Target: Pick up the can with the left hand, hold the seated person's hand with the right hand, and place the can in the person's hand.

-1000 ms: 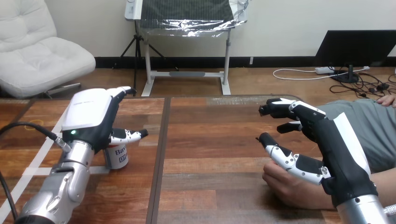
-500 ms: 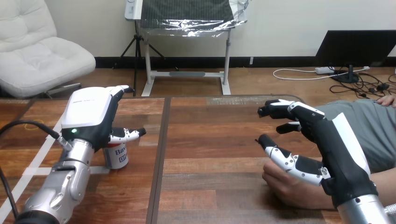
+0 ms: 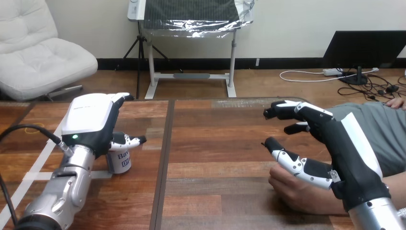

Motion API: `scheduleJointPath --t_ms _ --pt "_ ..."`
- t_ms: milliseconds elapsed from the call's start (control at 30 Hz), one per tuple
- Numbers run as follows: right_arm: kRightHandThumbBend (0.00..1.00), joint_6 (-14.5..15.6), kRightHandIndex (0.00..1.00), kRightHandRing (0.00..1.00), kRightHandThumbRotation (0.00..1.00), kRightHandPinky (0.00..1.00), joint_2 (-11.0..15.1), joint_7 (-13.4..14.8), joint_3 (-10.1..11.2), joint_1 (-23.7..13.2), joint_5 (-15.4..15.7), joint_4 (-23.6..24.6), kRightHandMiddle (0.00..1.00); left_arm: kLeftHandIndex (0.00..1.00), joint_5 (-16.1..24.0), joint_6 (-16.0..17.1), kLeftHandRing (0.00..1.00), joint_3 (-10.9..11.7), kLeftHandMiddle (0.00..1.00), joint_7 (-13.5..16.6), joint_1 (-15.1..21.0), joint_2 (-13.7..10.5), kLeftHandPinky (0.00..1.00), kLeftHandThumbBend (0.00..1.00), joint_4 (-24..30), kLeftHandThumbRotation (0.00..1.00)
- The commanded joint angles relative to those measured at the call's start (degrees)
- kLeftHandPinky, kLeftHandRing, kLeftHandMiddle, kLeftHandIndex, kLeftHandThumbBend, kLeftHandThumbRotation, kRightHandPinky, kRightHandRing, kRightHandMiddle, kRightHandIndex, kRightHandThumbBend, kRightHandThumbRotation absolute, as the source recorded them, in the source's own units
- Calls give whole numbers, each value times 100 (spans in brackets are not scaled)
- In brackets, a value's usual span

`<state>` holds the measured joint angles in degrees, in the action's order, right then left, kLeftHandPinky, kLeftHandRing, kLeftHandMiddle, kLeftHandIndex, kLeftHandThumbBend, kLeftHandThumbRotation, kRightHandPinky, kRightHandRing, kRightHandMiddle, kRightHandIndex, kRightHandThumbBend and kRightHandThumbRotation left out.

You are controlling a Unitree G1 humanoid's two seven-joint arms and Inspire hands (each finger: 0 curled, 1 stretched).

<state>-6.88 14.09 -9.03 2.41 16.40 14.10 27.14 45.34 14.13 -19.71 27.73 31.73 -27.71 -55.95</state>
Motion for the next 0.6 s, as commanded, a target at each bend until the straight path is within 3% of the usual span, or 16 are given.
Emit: scheduleJointPath --t_ms 0,567 --pt "47 -6 65 79 0 68 116 -12 73 -305 26 254 79 80 -124 -24 78 -13 81 -26 551 32 74 82 -106 36" --pt "48 -4 65 79 0 70 197 -52 84 -323 77 261 78 81 -448 -85 79 42 82 -416 616 108 74 85 -353 40"
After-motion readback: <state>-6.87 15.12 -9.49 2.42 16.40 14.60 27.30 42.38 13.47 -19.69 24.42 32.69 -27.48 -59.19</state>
